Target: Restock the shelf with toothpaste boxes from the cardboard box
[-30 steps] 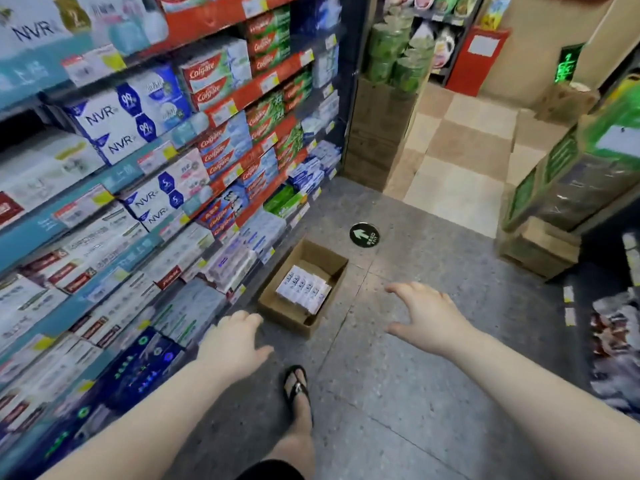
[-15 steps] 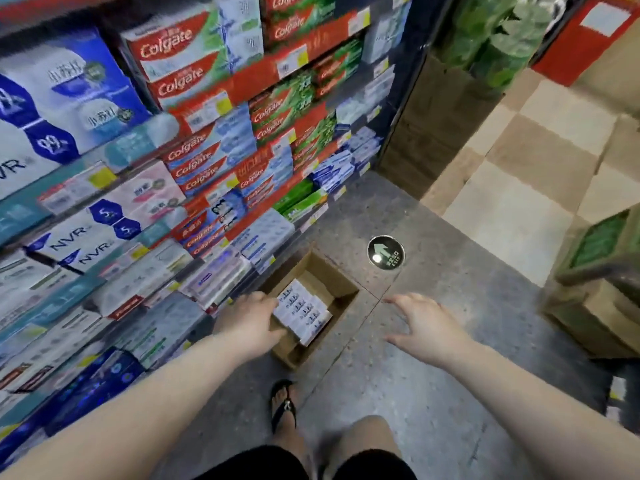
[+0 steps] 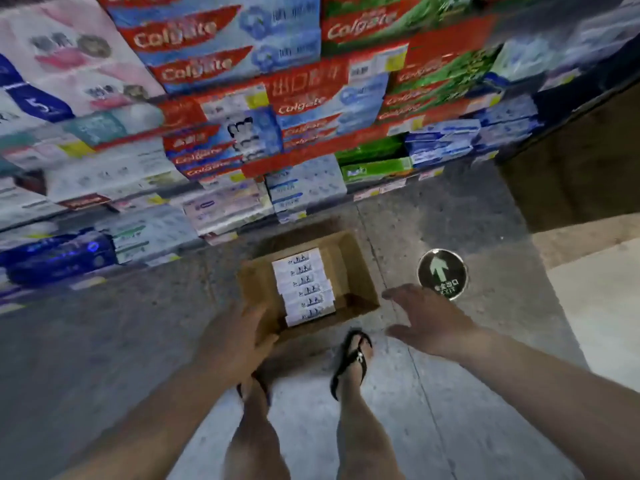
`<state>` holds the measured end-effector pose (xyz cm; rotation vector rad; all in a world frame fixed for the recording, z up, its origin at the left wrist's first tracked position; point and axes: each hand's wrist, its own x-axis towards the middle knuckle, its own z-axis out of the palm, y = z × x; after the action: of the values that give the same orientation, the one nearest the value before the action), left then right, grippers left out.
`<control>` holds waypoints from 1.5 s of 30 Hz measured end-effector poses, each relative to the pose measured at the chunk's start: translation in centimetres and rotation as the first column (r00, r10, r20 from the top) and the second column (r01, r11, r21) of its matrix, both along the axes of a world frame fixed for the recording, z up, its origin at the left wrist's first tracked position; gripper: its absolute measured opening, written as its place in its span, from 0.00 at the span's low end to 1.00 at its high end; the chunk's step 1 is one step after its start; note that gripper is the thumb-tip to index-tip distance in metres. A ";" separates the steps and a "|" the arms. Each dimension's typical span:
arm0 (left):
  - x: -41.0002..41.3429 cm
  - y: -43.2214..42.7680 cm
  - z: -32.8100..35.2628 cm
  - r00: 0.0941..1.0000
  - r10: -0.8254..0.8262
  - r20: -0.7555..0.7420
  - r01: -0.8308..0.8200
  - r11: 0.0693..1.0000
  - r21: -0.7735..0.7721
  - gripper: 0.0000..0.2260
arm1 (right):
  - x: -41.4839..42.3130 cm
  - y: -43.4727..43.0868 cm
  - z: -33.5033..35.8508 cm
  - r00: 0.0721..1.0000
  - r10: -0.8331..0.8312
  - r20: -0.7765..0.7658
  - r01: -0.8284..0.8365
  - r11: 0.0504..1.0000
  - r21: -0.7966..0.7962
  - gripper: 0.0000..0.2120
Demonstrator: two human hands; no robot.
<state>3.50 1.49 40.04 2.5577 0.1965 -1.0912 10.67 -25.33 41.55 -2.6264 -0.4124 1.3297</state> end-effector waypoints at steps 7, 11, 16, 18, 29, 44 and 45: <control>1.0 -2.5 -9.7 0.986 0.148 0.076 -0.145 0.988 -0.050 0.24 | 4.3 1.9 -12.8 0.994 0.088 -0.069 -0.086 0.996 0.031 0.24; 0.1 -2.2 -16.5 0.983 0.171 0.060 -0.170 0.985 -0.023 0.25 | 4.3 3.7 -21.0 0.980 0.159 -0.118 -0.158 0.987 0.020 0.28; -1.8 -1.3 -25.1 0.977 0.205 0.059 -0.204 0.979 -0.019 0.24 | 4.0 4.9 -30.0 0.976 0.178 -0.128 -0.182 0.983 -0.021 0.29; -2.4 -1.0 -28.3 0.973 0.226 0.049 -0.225 0.974 -0.020 0.24 | 4.0 5.2 -33.5 0.979 0.168 -0.116 -0.169 0.986 -0.002 0.28; -2.0 -0.1 -40.3 0.953 0.295 0.061 -0.293 0.955 -0.044 0.26 | 7.6 9.5 -49.0 0.997 -0.039 0.059 0.033 0.994 0.103 0.33; -1.2 0.8 -44.5 0.939 0.336 0.079 -0.330 0.941 -0.079 0.24 | 5.8 12.2 -55.3 0.716 -0.692 -0.090 0.668 0.642 0.377 0.26; -1.3 1.0 -44.5 0.940 0.332 0.082 -0.325 0.942 -0.083 0.24 | 5.7 12.2 -55.3 0.714 -0.697 -0.070 0.663 0.641 0.387 0.26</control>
<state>2.22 2.46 -4.43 2.3956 0.5321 -0.8334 16.40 -13.14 -13.71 -2.1425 0.2895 0.7721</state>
